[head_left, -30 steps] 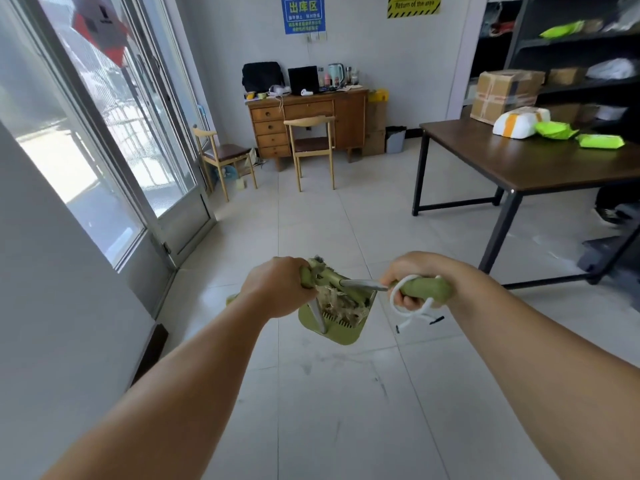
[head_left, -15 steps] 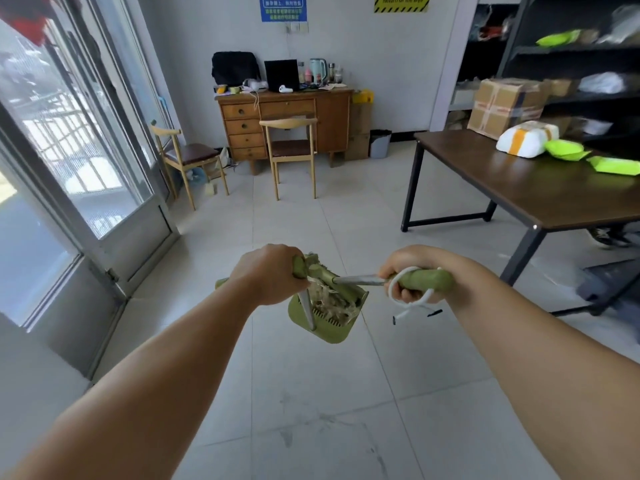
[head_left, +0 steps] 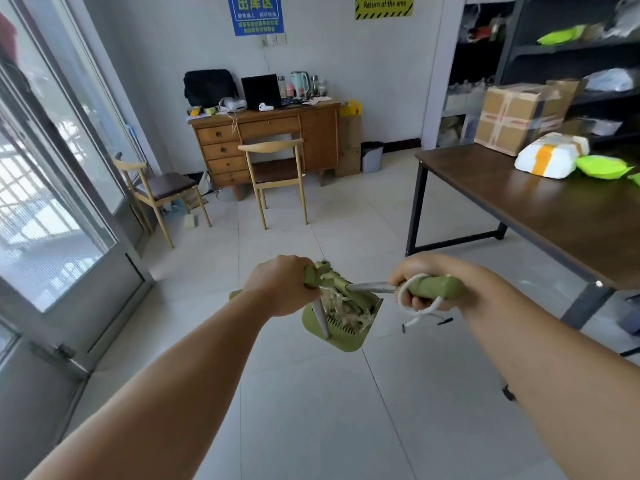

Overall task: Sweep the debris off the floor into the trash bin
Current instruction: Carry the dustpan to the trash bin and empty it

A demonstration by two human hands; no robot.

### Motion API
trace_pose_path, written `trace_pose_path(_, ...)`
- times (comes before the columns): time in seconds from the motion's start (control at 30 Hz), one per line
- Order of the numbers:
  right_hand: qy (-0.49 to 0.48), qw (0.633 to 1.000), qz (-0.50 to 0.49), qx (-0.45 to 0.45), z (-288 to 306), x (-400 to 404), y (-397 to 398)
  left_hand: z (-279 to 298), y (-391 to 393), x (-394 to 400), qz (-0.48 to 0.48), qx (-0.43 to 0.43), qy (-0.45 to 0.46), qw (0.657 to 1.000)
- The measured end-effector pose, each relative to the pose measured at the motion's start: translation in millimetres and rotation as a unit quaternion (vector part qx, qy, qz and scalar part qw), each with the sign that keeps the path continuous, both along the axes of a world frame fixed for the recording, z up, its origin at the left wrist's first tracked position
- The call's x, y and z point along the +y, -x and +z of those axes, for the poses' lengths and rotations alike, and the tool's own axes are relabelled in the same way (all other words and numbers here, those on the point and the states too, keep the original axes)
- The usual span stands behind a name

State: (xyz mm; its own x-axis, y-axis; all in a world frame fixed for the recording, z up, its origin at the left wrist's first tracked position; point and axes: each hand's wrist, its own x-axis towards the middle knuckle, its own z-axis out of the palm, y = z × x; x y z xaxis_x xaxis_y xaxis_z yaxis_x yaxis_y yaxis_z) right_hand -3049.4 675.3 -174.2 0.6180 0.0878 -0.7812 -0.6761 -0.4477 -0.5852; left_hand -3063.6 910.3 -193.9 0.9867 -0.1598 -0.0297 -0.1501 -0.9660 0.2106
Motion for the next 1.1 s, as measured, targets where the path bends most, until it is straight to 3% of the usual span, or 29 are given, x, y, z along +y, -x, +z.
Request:
trace_pose_path(0.3,-0.009,1.0,-0.012,0.011,15.2,-19.8,-180.6,16.7,-182.0,-24.7,0.014,-0.001,0.003,1.0)
trace_pose_path(0.77,0.026,0.999,0.0,0.036,13.6,-7.1,-431.6,8.8,-451.5,-14.2,-0.038,-0.008,-0.018,0.999)
trace_pose_path(1.1,0.031,0.999,-0.029,0.0,8.2,-29.0,-617.7,14.6,-653.2,-41.7,-0.069,-0.017,-0.001,0.998)
